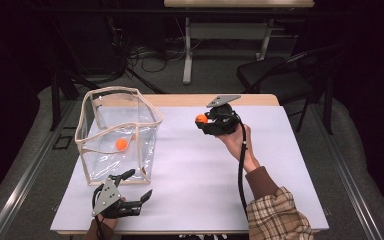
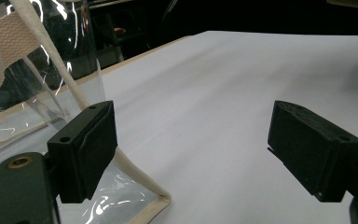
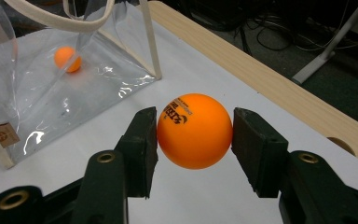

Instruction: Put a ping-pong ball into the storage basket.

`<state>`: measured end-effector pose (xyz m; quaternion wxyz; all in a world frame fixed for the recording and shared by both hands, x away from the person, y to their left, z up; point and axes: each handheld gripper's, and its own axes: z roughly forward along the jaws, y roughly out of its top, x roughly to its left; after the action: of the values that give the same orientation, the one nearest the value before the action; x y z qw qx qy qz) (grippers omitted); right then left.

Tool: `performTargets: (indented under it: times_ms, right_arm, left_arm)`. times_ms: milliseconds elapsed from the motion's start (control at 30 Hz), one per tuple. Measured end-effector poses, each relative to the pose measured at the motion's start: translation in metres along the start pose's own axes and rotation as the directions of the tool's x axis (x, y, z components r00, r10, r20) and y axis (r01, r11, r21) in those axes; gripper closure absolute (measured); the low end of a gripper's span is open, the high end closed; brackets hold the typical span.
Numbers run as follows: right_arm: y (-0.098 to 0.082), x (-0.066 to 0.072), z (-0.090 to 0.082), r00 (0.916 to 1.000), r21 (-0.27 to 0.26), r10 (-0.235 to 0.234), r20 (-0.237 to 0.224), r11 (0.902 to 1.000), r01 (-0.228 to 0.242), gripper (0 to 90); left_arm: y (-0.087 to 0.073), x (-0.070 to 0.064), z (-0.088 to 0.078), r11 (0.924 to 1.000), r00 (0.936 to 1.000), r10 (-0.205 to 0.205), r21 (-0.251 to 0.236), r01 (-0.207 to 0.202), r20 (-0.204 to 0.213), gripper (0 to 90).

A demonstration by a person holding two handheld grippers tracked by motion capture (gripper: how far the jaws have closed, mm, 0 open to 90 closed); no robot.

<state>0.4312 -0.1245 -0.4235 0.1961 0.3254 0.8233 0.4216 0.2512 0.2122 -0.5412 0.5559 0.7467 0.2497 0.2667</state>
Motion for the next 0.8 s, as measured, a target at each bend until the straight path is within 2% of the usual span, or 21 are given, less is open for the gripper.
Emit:
performTargets:
  times_ms: [333,800]
  right_arm:
    - [0.009,0.005,0.002,0.9998,-0.007,-0.003,-0.017,1.0,0.003,51.0]
    - [0.012,0.01,0.007,0.9992,-0.007,-0.007,-0.039,1.0,0.007,51.0]
  left_arm:
    - [0.0,0.0,0.0,1.0,1.0,0.0,-0.001,0.0,0.0,15.6]
    - [0.0,0.0,0.001,1.0,1.0,-0.002,-0.003,0.002,0.004,15.6]
